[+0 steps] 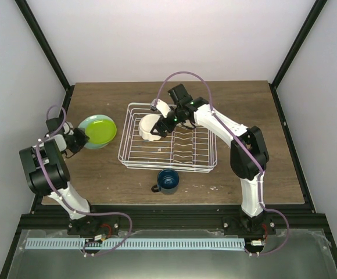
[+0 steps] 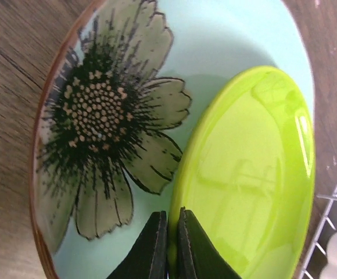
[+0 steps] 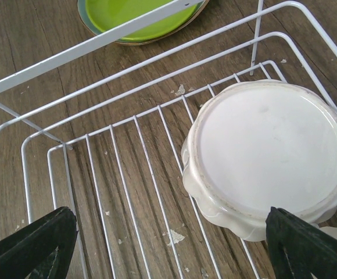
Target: Load the mixed dishes into the dish rack
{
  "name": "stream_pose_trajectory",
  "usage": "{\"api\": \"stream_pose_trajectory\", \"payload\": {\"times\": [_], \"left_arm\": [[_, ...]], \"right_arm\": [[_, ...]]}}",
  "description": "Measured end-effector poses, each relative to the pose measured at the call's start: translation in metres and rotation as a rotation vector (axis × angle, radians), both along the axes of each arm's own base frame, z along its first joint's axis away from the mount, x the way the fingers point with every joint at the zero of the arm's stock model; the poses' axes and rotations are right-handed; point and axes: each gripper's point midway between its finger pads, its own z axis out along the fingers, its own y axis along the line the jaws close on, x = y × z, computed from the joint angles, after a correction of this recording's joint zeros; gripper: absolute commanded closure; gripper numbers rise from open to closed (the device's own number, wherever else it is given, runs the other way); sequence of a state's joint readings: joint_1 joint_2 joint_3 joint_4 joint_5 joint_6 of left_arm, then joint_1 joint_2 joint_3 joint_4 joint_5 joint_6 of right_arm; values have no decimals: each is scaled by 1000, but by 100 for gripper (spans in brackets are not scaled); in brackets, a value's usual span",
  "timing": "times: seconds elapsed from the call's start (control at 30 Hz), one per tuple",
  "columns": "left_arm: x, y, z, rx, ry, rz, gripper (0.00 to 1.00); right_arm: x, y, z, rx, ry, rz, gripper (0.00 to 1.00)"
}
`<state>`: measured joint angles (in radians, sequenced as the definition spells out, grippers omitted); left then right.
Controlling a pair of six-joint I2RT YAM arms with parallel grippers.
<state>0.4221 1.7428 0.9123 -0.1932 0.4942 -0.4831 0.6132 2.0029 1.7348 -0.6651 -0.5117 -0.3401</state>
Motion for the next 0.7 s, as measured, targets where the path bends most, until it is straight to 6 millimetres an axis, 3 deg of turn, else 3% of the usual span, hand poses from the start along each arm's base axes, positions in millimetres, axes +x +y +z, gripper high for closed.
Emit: {"api": "stream_pose_trajectory", "payload": {"times": [0.1,0.2,0.37,0.5,0.6,0.7], "left_arm": [[-3,-1,16,14,-8,-9,100],[4,1,52,44,-63,-13,100],[34,14,162,154,-291,-25,100],[36,7,236,208,-465,-54,100],[31,-6,253,211,-506,-88,100],[27,-24,247,190,-485,-131,100]], "right_arm": [[0,0,0,2,4,-4,8],[1,2,4,15,12,-15,6],[6,13,34,101,22,-32,5],[5,25,69,239,76,-16,5],[1,30,89,351,157,5,7],[3,26,102,441,222,9,13]]}}
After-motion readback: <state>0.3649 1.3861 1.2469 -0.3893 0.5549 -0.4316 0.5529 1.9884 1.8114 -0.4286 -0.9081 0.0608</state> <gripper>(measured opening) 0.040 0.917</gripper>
